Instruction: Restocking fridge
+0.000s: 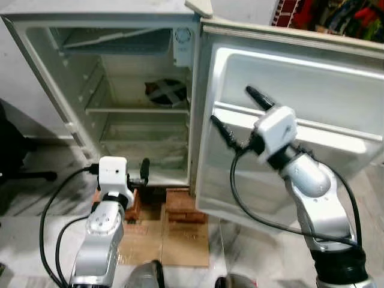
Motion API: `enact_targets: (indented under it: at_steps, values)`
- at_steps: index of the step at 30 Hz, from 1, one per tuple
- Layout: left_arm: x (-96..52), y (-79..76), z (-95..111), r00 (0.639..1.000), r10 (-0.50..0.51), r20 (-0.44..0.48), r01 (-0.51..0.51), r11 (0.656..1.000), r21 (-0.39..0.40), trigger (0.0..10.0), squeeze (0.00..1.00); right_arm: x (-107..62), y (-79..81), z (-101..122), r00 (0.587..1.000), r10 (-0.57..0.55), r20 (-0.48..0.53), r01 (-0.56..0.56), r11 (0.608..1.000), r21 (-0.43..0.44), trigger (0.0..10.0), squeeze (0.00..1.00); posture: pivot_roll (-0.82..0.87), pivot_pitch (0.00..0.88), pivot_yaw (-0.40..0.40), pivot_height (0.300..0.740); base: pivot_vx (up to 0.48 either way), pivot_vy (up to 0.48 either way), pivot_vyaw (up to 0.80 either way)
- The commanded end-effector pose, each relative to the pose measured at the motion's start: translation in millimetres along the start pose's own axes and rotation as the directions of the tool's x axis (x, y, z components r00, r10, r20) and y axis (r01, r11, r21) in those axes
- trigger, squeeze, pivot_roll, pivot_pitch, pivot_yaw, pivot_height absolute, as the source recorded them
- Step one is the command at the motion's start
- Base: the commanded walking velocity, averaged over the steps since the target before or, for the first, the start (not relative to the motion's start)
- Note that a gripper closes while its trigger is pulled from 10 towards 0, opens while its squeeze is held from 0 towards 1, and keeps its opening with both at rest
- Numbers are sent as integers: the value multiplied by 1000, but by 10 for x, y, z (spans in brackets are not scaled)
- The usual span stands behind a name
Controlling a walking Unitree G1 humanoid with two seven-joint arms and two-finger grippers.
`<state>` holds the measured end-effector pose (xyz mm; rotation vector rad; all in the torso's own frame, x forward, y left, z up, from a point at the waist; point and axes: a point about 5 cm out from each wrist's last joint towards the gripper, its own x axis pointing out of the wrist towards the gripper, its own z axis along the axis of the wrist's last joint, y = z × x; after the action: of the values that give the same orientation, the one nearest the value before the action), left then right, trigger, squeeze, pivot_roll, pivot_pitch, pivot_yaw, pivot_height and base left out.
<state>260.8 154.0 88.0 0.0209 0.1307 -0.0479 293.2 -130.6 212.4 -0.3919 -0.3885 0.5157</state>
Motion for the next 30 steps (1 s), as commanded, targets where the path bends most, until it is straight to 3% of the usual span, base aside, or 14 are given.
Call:
enact_targets:
  at_steps: [1, 5, 7, 12, 20, 30]
  values:
    - [3, 19, -11, 1000, 5, -2, -5, 1000, 4, 10000, 0, 78, -32, -48, 1000, -16, -13, 16, 1000, -8, 10000, 0, -6, 93, 24, 740, 0, 0, 0]
    - [-6, 23, -8, 1000, 10, 0, -10, 1000, 3, 10000, 0, 279, -24, -149, 998, 5, -66, -5, 1000, -2, 10000, 0, 11, 94, 16, 740, 0, 0, 0]
    - [-27, 34, -16, 1000, 15, -1, -15, 1000, 2, 10000, 0, 415, 26, -311, 987, 50, -151, -49, 999, 9, 10000, 0, 21, 96, 8, 740, 0, 0, 0]
    - [-58, 66, -26, 999, 35, -4, -35, 999, 1, 10000, 0, 496, 70, -439, 973, 105, -204, -93, 993, 67, 10000, 0, 37, 98, -1, 740, 0, 0, 0]
    - [-76, 82, -26, 999, 41, -4, -41, 999, 2, 10000, 0, 535, 116, -346, 986, 128, -106, -114, 986, 124, 10000, 0, 39, 100, 1, 740, 0, 0, 0]
    - [-59, 78, -15, 999, 34, 1, -34, 999, 8, 10000, 0, 551, 238, -188, 981, 193, 30, -195, 972, 131, 10000, 0, 36, 98, 6, 740, 0, 0, 0]
